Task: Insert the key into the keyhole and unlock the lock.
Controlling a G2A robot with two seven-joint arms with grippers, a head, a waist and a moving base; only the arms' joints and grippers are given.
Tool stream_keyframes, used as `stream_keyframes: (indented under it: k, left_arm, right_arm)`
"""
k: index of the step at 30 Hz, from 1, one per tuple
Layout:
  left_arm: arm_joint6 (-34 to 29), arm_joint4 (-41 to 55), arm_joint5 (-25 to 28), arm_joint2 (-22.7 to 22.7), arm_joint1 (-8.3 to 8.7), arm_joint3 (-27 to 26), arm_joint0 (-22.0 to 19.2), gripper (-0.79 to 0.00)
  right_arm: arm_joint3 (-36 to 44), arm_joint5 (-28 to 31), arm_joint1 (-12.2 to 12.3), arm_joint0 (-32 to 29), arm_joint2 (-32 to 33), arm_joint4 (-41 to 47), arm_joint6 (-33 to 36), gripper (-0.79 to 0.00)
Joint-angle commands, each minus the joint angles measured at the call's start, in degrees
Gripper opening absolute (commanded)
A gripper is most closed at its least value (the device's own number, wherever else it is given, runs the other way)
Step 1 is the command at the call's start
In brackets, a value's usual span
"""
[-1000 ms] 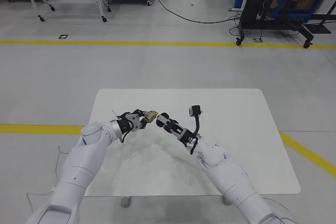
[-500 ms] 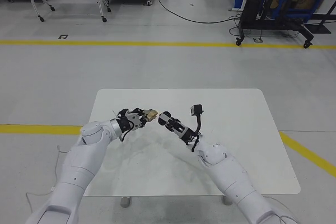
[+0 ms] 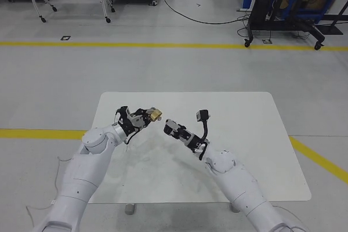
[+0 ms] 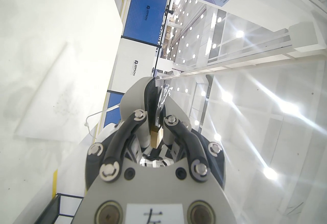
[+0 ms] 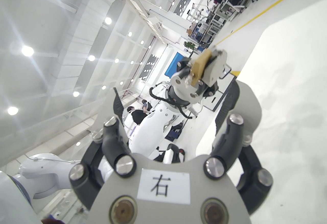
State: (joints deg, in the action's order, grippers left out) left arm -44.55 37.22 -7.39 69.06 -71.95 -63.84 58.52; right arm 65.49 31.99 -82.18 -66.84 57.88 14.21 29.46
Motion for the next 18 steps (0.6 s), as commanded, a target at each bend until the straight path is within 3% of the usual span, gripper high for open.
stream_keyframes:
  k: [1,5,6,8,9,12,18]
  left_arm:
    - [-0.42,-0.10,-0.36,0.06,0.06,-0.04,-0.02,-0.785]
    - [-1.15,-0.25,0.38,0.15,0.12,-0.16,0.01,-0.785]
    - [-1.65,-0.05,0.40,0.12,0.12,-0.16,0.02,-0.785]
    - [-2.77,-0.75,0.48,-0.15,0.18,-0.22,-0.14,-0.785]
    - [-3.29,-0.54,0.52,-0.18,0.18,-0.23,-0.12,-0.785]
    - [-3.78,-0.70,0.72,-0.28,0.20,-0.13,-0.21,-0.785]
    - [-5.07,-0.96,1.01,-0.60,0.23,-0.05,-0.39,-0.785]
  right_arm:
    - [-0.53,-6.95,0.03,0.30,0.78,19.00,9.51,0.000]
    - [-2.13,-11.29,0.04,0.87,1.61,25.35,14.77,-0.012]
    - [-2.23,-11.67,-0.04,0.84,1.65,26.57,15.27,-0.111]
    - [-2.17,-12.17,-0.21,0.73,1.86,29.18,15.78,-0.397]
    - [-2.07,-12.50,-0.30,0.66,2.01,30.67,16.25,-0.437]
    - [-2.41,-13.60,-0.40,0.78,2.27,32.47,16.91,-0.493]
    - [-3.93,-15.59,-0.94,1.80,0.48,31.62,16.65,-0.514]
